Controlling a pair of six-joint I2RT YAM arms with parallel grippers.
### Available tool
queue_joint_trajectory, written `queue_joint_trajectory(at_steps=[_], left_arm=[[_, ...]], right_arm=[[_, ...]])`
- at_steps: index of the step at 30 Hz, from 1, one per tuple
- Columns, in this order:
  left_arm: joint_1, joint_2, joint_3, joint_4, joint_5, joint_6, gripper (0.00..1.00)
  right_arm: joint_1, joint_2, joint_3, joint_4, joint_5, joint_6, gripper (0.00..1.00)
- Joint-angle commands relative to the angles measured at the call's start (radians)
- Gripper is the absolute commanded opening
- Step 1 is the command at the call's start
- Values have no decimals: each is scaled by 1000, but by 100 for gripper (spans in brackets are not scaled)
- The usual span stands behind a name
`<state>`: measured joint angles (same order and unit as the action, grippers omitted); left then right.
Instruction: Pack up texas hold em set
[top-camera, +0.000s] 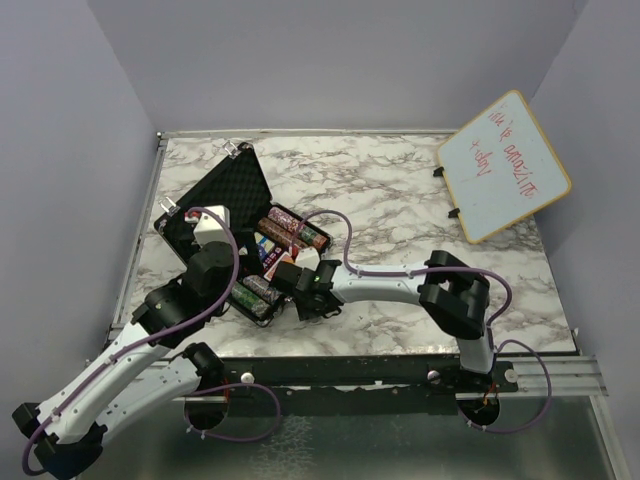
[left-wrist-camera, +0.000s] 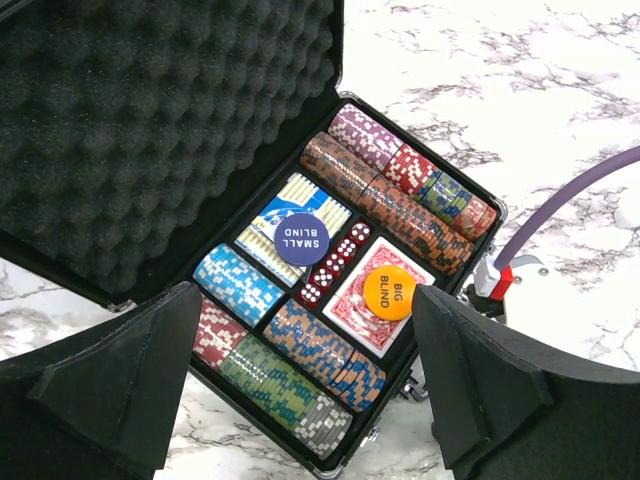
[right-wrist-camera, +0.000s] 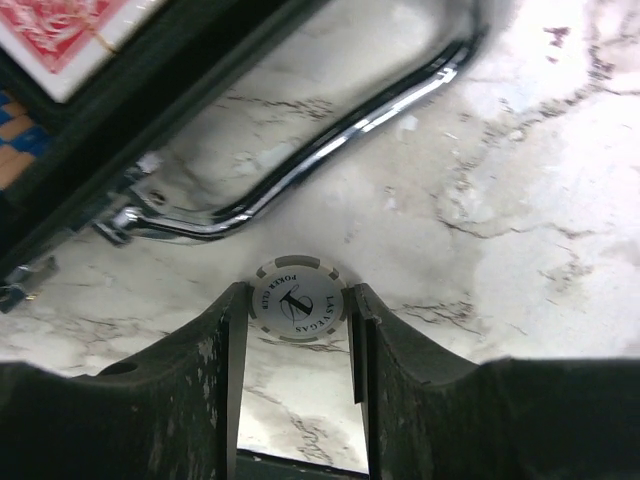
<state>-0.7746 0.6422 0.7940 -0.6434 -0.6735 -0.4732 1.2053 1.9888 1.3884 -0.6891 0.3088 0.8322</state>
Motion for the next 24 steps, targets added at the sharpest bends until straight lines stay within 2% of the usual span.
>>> queue_joint_trajectory(at_steps=[1,8,15,20,24], left_arm=[[-5,4,-7,16,53,-10,94],[-5,30,-15,-12,80,-61,96],[-5,76,-40,-4,195,-111,99],[-5,81,-84,62,323,-129,99],[-5,66,-152,183,444,-165,99]], right_arm=[[-20,-46,-72,-42,59,30,43],[-44,-151,-136,-18,55,43,44],[-80,-261,-235,53,46,62,45],[-113,-340,-306,126,14,68,47],[-143,-398,-359,176,-22,81,47]])
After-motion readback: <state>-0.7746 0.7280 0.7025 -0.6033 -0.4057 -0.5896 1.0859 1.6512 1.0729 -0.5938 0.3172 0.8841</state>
